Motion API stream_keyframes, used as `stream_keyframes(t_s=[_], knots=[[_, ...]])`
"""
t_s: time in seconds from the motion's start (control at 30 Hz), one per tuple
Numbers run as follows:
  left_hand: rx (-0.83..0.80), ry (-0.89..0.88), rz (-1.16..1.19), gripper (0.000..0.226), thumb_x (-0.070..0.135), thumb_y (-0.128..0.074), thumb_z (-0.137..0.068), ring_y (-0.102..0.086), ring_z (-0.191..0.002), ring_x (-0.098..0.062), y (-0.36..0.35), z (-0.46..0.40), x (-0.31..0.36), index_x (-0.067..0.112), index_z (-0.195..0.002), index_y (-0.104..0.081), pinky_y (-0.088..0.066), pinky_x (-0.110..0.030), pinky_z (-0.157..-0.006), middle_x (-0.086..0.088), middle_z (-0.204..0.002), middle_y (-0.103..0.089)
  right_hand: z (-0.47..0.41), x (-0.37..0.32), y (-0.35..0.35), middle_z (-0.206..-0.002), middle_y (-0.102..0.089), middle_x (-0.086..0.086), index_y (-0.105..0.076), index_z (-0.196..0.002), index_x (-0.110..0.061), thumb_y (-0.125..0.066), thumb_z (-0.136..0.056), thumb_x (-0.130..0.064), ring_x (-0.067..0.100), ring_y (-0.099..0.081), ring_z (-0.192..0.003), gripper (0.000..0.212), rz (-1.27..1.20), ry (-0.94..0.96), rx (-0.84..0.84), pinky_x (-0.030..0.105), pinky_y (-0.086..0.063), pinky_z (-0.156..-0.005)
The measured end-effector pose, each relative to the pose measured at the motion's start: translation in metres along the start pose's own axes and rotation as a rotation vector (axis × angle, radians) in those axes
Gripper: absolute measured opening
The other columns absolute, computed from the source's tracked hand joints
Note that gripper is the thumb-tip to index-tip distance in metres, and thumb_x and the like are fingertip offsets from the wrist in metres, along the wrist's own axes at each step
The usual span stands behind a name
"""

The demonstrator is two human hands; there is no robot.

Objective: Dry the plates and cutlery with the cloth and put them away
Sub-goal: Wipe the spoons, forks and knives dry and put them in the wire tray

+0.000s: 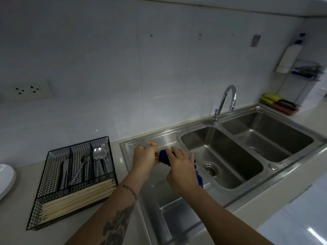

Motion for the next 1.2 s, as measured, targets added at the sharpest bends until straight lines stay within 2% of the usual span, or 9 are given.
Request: stream_keyframes(t_s=[0.07, 0.13, 0.37, 0.5, 0.6, 0.73, 0.83, 1.0, 1.2], knots=[[0.008, 0.024, 0.123, 0.015, -0.009, -0.054, -0.088, -0.068, -0.067, -0.026, 0.013, -0.002, -0.001, 0.004, -0.086, -0.062, -0.059, -0.035, -0.064, -0.016, -0.077, -0.065, 0.004, 0.014, -0.006, -0.134, -0.048, 0.000, -0.046, -0.133, -0.024, -0.063, -0.073, -0.008, 0.024, -0.039, -0.129, 0.064, 0.091, -0.021, -0.051, 0.060, -0.024, -0.109], [0.006, 0.060, 0.179, 0.015, -0.009, -0.052, -0.090, -0.068, -0.068, -0.026, 0.023, -0.001, -0.005, 0.001, -0.086, -0.064, -0.059, -0.036, -0.067, -0.018, -0.078, -0.065, 0.007, 0.024, -0.009, -0.134, -0.048, 0.000, -0.045, -0.134, -0.024, -0.065, -0.074, -0.011, 0.025, -0.039, -0.130, 0.064, 0.122, -0.038, -0.080, 0.061, -0.022, -0.110], [-0.037, 0.110, 0.290, 0.014, -0.008, -0.053, -0.091, -0.068, -0.075, -0.031, 0.027, 0.001, -0.005, -0.002, -0.085, -0.064, -0.061, -0.033, -0.066, -0.018, -0.087, -0.067, 0.007, -0.003, -0.009, -0.114, -0.060, 0.002, -0.053, -0.127, -0.018, -0.075, -0.057, -0.013, 0.027, -0.054, -0.107, 0.074, 0.143, 0.089, 0.013, 0.060, -0.037, -0.102], [-0.076, -0.006, 0.189, 0.010, -0.006, -0.059, -0.093, -0.073, -0.085, -0.033, 0.031, 0.004, -0.010, -0.001, -0.087, -0.065, -0.061, -0.031, -0.070, -0.019, -0.096, -0.071, 0.003, 0.028, -0.008, -0.102, -0.061, 0.004, -0.061, -0.114, -0.015, -0.059, -0.063, -0.001, 0.031, -0.055, -0.094, 0.053, -0.011, -0.044, -0.015, 0.044, -0.044, -0.088], [-0.056, -0.066, 0.134, 0.005, 0.001, -0.065, -0.092, -0.075, -0.081, -0.028, 0.033, 0.004, -0.014, -0.003, -0.094, -0.065, -0.061, -0.030, -0.071, -0.019, -0.088, -0.075, -0.001, 0.034, -0.003, -0.095, -0.060, 0.004, -0.062, -0.108, -0.015, -0.054, -0.065, 0.006, 0.028, -0.054, -0.086, 0.049, -0.101, -0.085, 0.015, 0.040, -0.046, -0.078], [0.039, -0.119, -0.008, 0.011, 0.012, -0.068, -0.091, -0.074, -0.068, -0.019, 0.034, 0.002, -0.013, 0.001, -0.090, -0.068, -0.059, -0.026, -0.064, -0.010, -0.072, -0.075, -0.011, 0.013, 0.004, -0.104, -0.062, 0.004, -0.062, -0.111, -0.014, -0.061, -0.063, 0.003, 0.025, -0.055, -0.092, 0.051, -0.055, 0.017, 0.051, 0.041, -0.047, -0.084], [0.107, -0.105, 0.018, 0.012, 0.012, -0.069, -0.090, -0.070, -0.060, -0.015, 0.033, -0.003, -0.015, 0.002, -0.083, -0.069, -0.056, -0.024, -0.058, -0.011, -0.070, -0.073, -0.008, -0.015, -0.010, -0.117, -0.060, 0.003, -0.056, -0.121, -0.016, -0.067, -0.062, -0.008, 0.026, -0.054, -0.106, 0.061, 0.058, 0.145, -0.021, 0.043, -0.041, -0.092], [0.271, -0.076, 0.059, 0.016, 0.017, -0.069, -0.090, -0.069, -0.064, -0.017, 0.076, -0.022, -0.023, 0.005, -0.082, -0.070, -0.055, -0.028, -0.064, -0.011, -0.073, -0.072, -0.001, -0.003, -0.037, -0.133, -0.050, 0.001, -0.040, -0.139, -0.021, -0.059, -0.078, -0.012, 0.026, -0.045, -0.119, 0.065, 0.111, 0.073, -0.196, 0.040, -0.034, -0.103], [0.409, 0.004, 0.122, 0.028, 0.025, -0.062, -0.096, -0.065, -0.055, -0.016, 0.156, -0.045, -0.023, 0.002, -0.081, -0.066, -0.056, -0.030, -0.060, -0.012, -0.072, -0.066, -0.023, -0.014, -0.050, -0.131, -0.053, 0.007, -0.048, -0.135, -0.017, -0.063, -0.074, -0.002, 0.027, -0.049, -0.113, 0.064, 0.031, 0.105, -0.194, 0.040, -0.042, -0.099]])
Point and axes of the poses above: each hand's wrist, its own z-axis away from the middle knuckle, its own y-axis out of the back of the hand, x = y × z, the point moved 5 cm from there along -z, towards the middle knuckle
